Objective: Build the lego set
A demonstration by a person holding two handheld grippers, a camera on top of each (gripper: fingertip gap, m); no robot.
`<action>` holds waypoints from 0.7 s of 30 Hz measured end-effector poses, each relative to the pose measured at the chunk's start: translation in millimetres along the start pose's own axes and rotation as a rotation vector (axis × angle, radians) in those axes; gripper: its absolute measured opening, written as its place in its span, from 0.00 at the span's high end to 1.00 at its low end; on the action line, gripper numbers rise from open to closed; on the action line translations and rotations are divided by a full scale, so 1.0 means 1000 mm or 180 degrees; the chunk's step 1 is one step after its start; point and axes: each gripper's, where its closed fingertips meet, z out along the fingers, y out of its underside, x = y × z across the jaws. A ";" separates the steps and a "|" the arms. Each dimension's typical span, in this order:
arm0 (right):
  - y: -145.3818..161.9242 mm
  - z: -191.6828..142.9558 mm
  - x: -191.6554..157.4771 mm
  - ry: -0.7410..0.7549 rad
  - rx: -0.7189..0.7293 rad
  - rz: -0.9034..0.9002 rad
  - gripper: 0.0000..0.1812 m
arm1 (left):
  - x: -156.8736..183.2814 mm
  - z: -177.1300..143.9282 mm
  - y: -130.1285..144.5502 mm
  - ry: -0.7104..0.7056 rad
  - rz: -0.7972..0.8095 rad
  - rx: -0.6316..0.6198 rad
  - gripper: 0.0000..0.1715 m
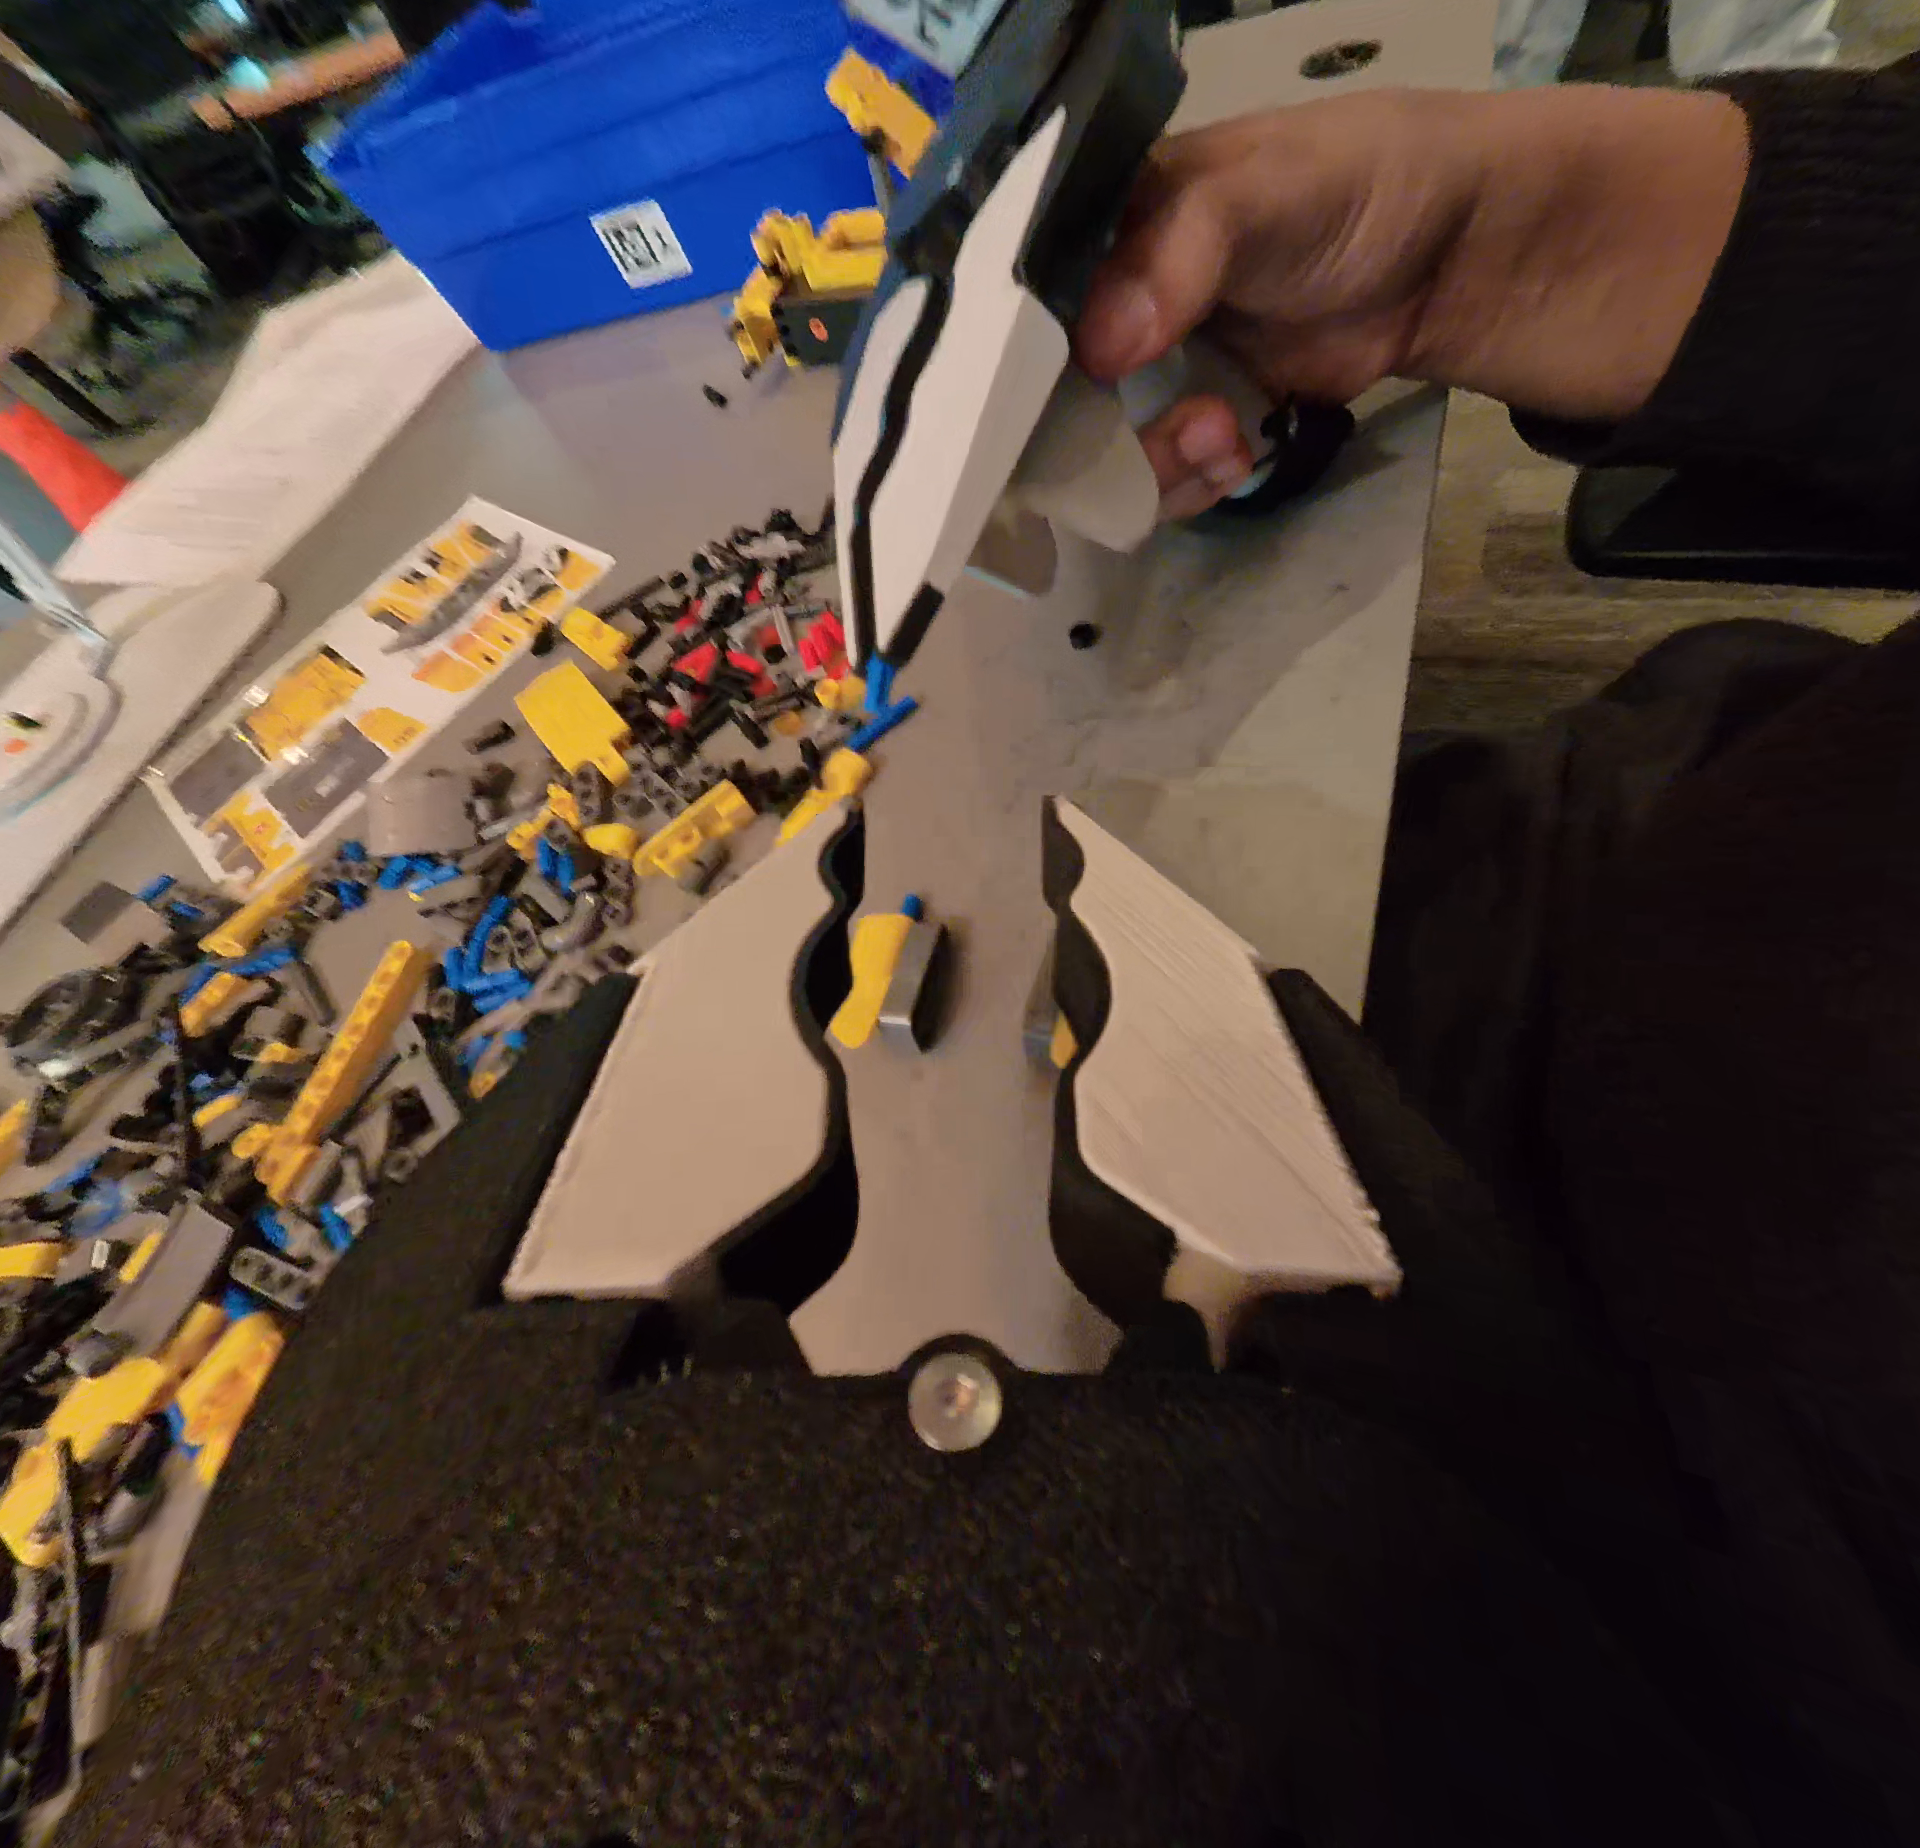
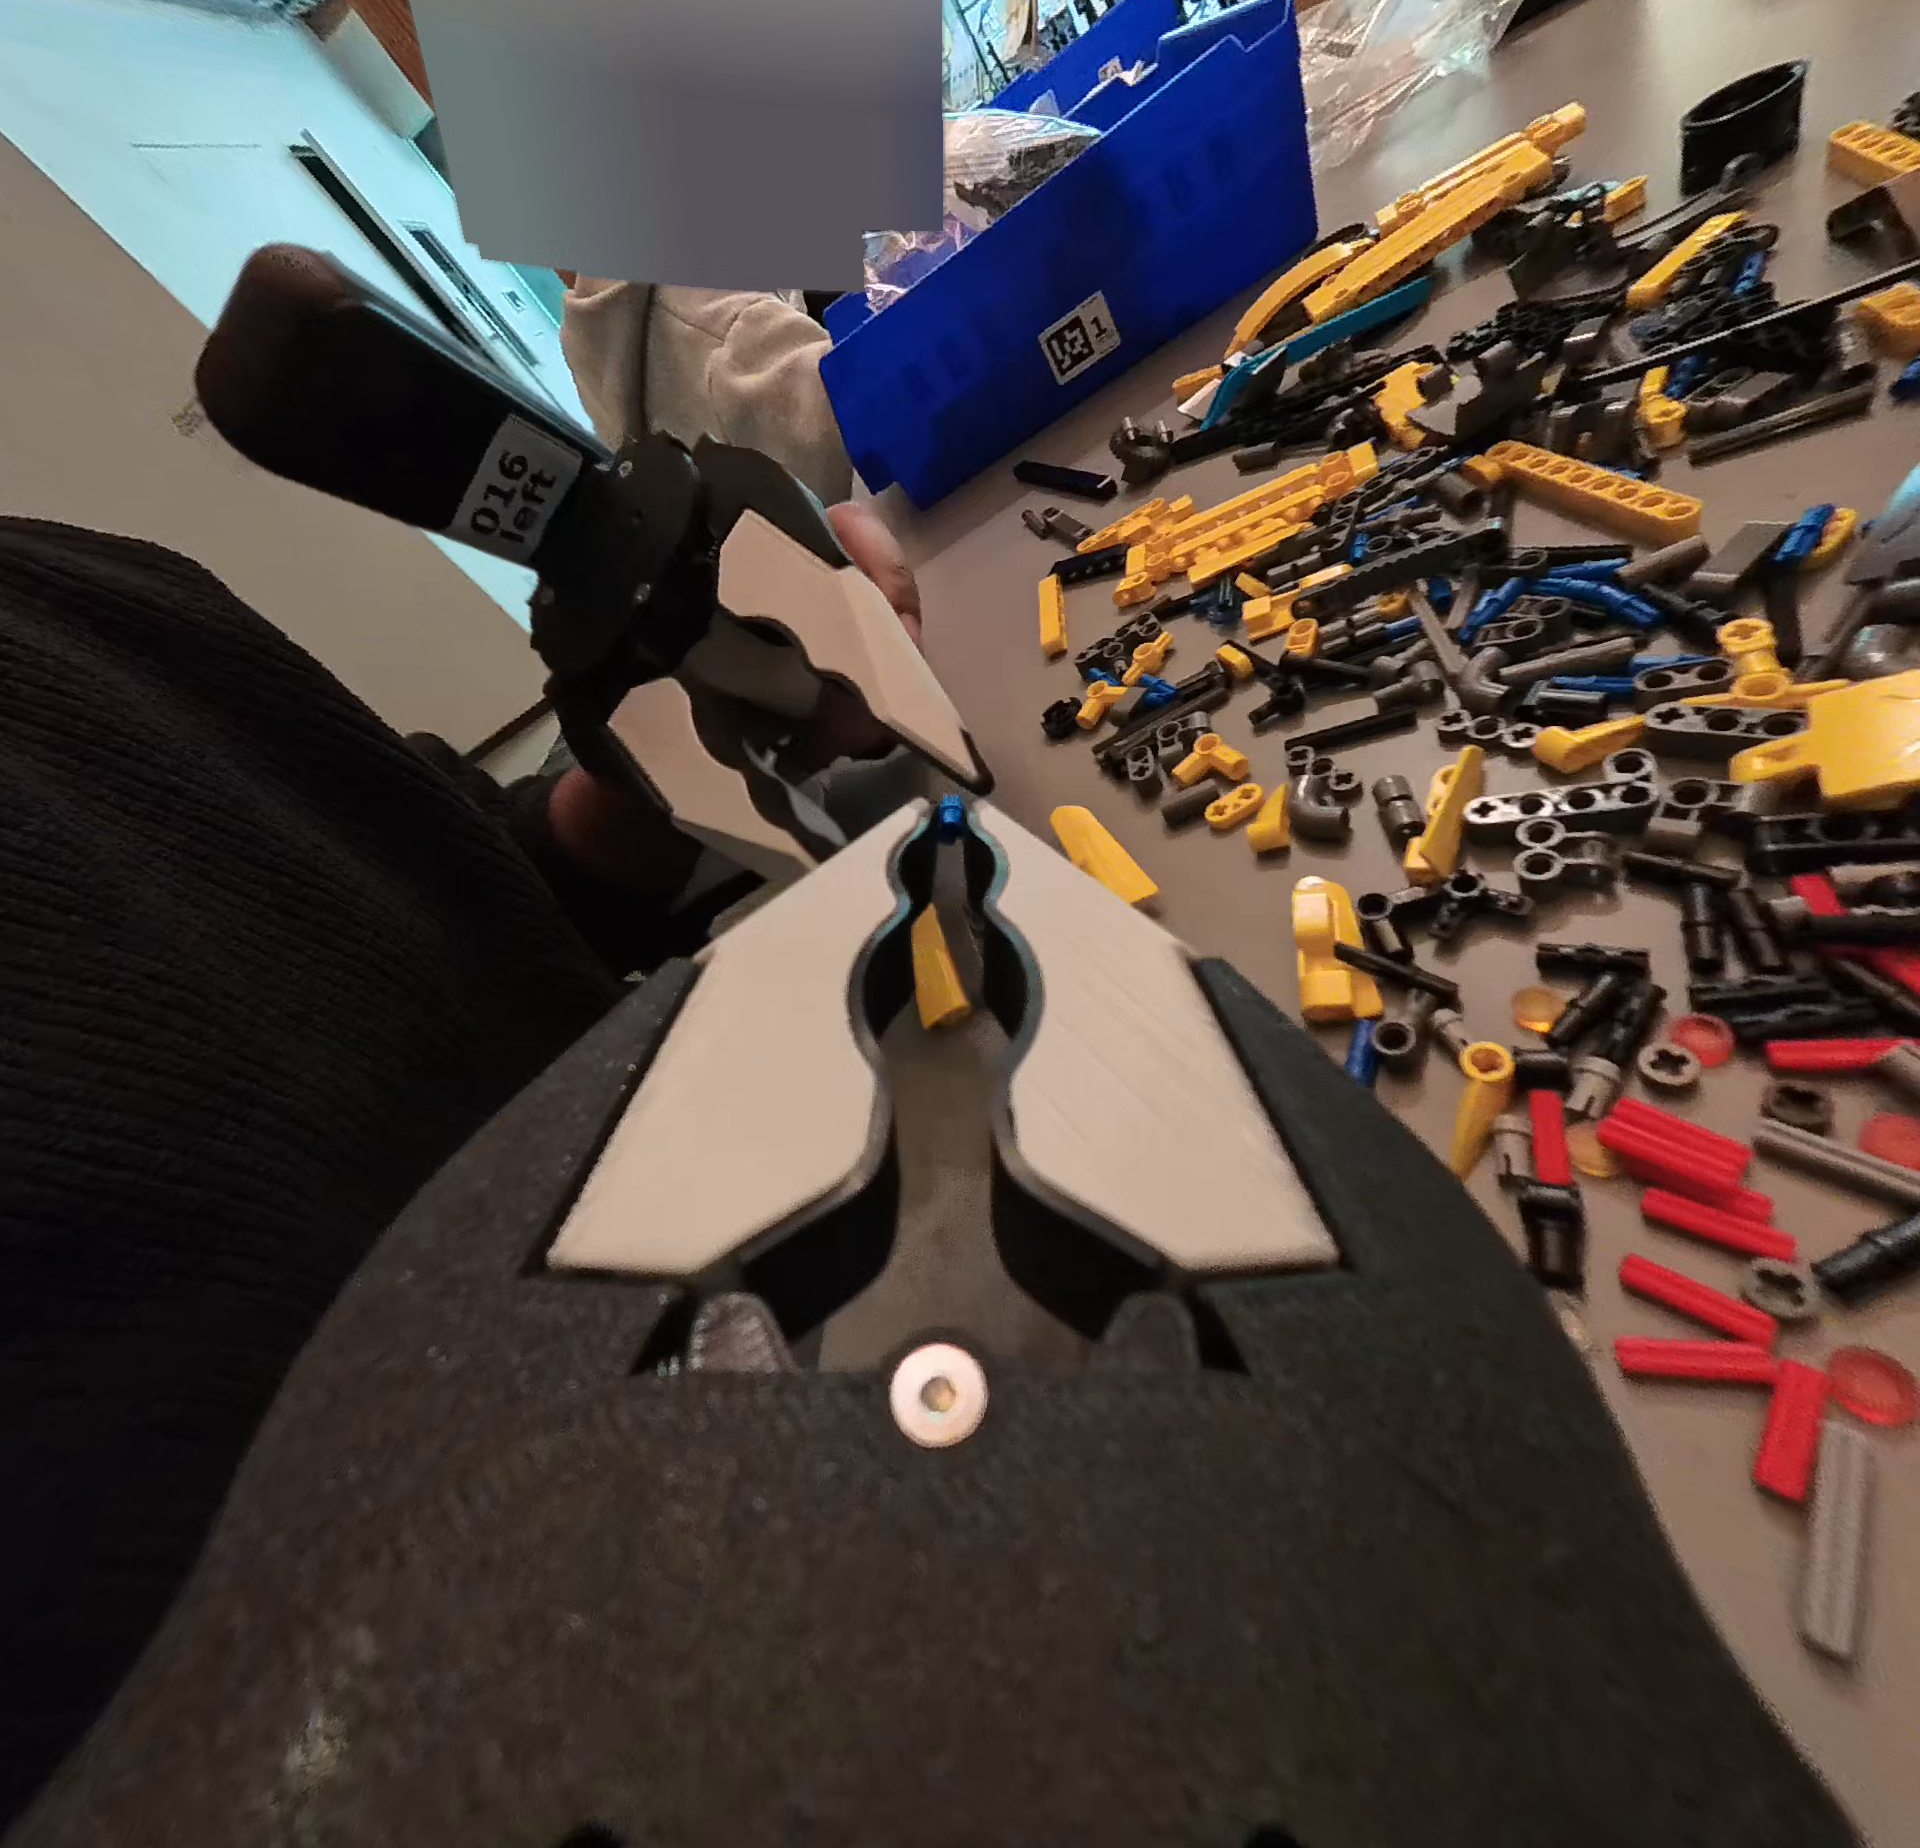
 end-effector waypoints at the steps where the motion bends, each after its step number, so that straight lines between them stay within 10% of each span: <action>1: 0.002 -0.001 0.001 0.0038 -0.0019 -0.0011 0.99 | 0.004 0.000 0.006 0.0082 -0.0055 -0.0117 0.77; 9: 0.009 -0.003 0.000 0.0152 -0.0123 -0.0110 0.99 | 0.028 0.011 0.044 0.0450 -0.0151 -0.0858 0.75; 21: 0.007 -0.006 -0.013 0.0011 -0.0084 -0.0344 0.99 | 0.021 0.003 0.028 0.0507 -0.0614 -0.0527 0.87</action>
